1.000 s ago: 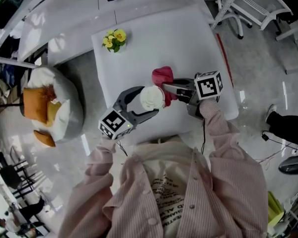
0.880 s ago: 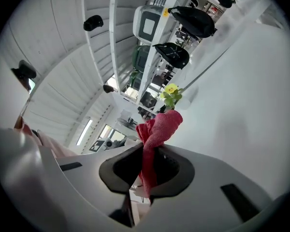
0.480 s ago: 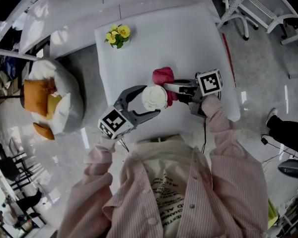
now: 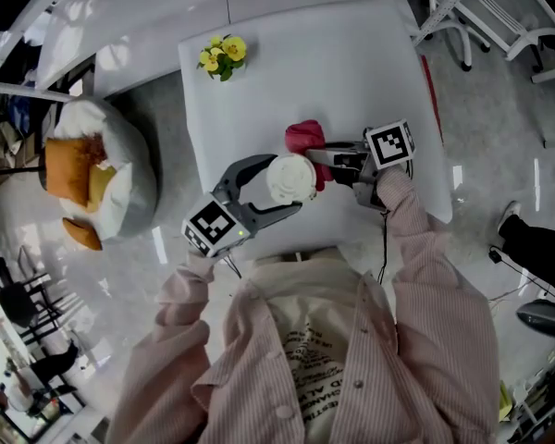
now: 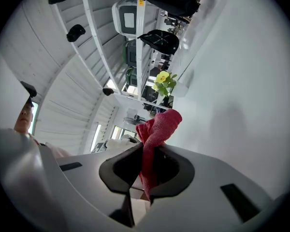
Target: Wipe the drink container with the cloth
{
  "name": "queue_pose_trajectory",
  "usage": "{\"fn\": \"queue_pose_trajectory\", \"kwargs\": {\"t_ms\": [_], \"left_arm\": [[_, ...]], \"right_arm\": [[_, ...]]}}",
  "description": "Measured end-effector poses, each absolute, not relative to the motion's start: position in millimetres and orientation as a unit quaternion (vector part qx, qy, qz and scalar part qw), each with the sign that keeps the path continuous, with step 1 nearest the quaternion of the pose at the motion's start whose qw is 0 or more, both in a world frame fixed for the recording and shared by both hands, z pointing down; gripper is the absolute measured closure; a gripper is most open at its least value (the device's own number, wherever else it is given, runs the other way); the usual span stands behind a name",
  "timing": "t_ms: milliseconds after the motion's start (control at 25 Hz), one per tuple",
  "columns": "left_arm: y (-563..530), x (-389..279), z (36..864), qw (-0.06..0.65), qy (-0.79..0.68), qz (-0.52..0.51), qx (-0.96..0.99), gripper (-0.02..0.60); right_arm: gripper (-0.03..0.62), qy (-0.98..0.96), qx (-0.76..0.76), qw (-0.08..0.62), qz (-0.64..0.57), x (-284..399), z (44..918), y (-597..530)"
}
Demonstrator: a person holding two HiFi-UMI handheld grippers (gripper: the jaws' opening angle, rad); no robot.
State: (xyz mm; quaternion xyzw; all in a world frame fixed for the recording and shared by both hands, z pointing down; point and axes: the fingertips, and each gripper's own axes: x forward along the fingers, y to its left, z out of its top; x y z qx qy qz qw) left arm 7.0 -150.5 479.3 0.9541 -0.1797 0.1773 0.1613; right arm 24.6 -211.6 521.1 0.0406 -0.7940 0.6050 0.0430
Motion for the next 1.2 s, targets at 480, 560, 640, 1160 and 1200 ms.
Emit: {"fn": "queue_pose_trajectory", "kwargs": {"t_ms": [480,560,640,1160,1200], "left_arm": [[-151.1,7.1,479.0,0.165,-0.178,0.176,0.954,0.198],[-151.5,6.8,480.4,0.167,-0.179,0.177,0.953,0.198],[-151.4,6.2,481.5,0.17,-0.179,0.177,0.953,0.198],[-150.5,5.6,482.2,0.175,-0.179,0.176,0.952,0.198],[-150.8,5.4,482.5,0.176,-0.18,0.176,0.952,0.198]], "right_arm": [[0.554,-0.784,0.035,0.073,0.616,17.6,549.4,-213.6],[0.554,-0.779,0.04,0.081,0.62,17.5,557.2,-213.5],[0.554,-0.775,0.044,0.087,0.625,16.9,563.6,-212.8],[0.554,-0.761,0.066,0.113,0.635,16.1,592.7,-210.8],[0.554,-0.76,0.069,0.116,0.635,16.0,595.2,-211.1]]}}
